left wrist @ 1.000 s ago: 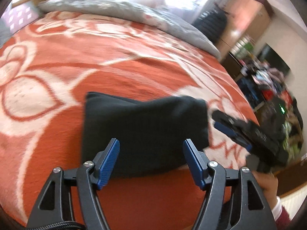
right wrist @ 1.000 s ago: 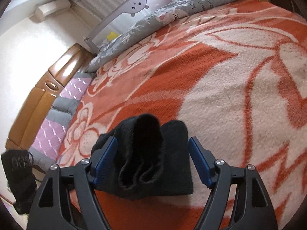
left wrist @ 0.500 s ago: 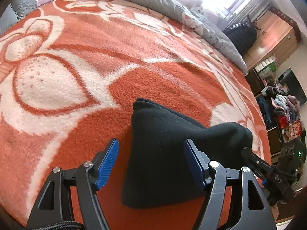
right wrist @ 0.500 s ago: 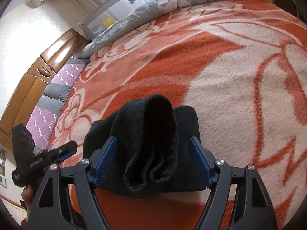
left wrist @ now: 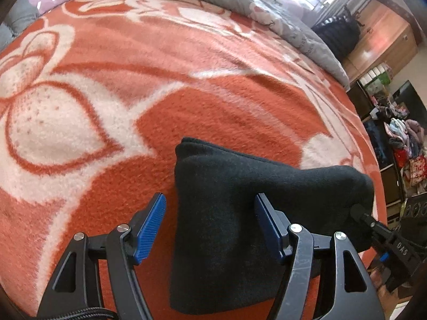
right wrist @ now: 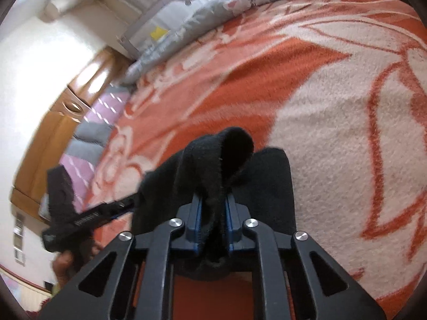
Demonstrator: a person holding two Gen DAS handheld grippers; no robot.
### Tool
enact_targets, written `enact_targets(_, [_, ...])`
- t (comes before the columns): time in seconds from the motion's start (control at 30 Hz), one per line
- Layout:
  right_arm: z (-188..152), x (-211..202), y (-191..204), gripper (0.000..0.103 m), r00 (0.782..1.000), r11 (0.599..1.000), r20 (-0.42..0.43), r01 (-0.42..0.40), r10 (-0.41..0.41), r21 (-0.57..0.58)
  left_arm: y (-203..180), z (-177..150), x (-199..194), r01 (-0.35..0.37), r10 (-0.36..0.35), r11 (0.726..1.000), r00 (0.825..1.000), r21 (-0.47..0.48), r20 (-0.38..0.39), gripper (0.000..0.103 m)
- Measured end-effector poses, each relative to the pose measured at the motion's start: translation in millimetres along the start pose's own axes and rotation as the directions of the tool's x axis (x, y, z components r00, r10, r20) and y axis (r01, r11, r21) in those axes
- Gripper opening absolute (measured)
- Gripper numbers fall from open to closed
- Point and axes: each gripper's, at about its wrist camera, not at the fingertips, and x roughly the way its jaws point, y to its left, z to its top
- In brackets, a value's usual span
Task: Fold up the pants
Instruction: 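Open both grippers and release the folded end onto the bundle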
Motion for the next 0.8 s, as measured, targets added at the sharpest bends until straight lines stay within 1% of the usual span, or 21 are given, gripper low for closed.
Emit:
enact_targets(0.1, [2.3,2.0,-15.4,0.016,0.999,0.999,-0.013,0.046,-0.046,0.017,-8.8,0.9,7.3,-0.038,0.038,0.999,0.999,0.024,-0.011,0.068])
enact_targets(0.13, [0.0,8.1,-23.9,0.018,0.995,0.996,-0.031,0.091,-0.09,0.025,-9.8,0.9,10.7,-0.041,0.042,0.999,0.999,0.025,-0.016,0.068])
enact_targets(0.17, [-2.5,12.3,-29.2,0.028,0.991,0.991,-0.043,0.128,-0.127,0.026,-10.3,0.7,15.4,-0.044,0.045,0.999,0.999,0.026,-0.025,0.069])
enact_targets(0.2, [-7.0,14.4,-35.8,0.045,0.985,0.985,-0.041,0.168,-0.167,0.029,-10.0,0.0,21.1,-0.052,0.053,0.998,0.998,0.027,-0.035,0.069])
enact_targets(0.27, [-11.9,12.2,-42.2,0.062,0.981,0.98,-0.033,0.193,-0.191,0.045,-7.6,-0.6,25.0,-0.057,0.058,0.998,0.997,0.022,-0.05,0.069])
enact_targets(0.37, [-10.5,3.3,-38.5,0.062,0.986,0.985,-0.019,0.167,-0.166,0.05,-5.0,-0.9,14.6,-0.051,0.051,0.999,0.998,0.019,-0.034,0.068])
enact_targets(0.47, [-2.6,-17.7,-28.7,0.062,0.984,0.987,0.075,0.159,-0.16,0.017,-2.2,-2.4,-3.6,-0.06,0.06,0.998,0.998,0.015,-0.001,0.068])
enact_targets(0.5, [1.4,-25.2,-21.8,0.062,0.982,0.988,0.116,0.152,-0.151,-0.001,-0.8,-3.7,-11.1,-0.053,0.053,0.999,0.998,0.006,0.015,0.068])
enact_targets(0.57, [6.2,-31.6,-10.9,0.062,0.977,0.989,0.162,0.146,-0.138,-0.038,-0.7,-4.8,-19.5,-0.04,0.04,0.999,0.999,0.001,0.034,0.068])
enact_targets(0.63, [12.7,-24.2,0.3,0.062,0.977,0.983,0.158,0.161,-0.145,-0.087,-5.9,-3.3,-19.5,-0.045,0.044,0.999,0.998,0.025,0.039,0.068])
enact_targets(0.73, [18.4,-1.5,2.7,0.062,0.967,0.964,0.133,0.235,-0.219,-0.121,-10.6,3.1,-5.7,-0.115,0.113,0.992,0.993,0.046,0.041,0.067])
enact_targets(0.8, [21.4,19.6,-10.3,0.06,0.966,0.963,0.073,0.255,-0.249,-0.092,-5.0,8.9,10.0,-0.149,0.148,0.988,0.989,0.034,0.019,0.067])
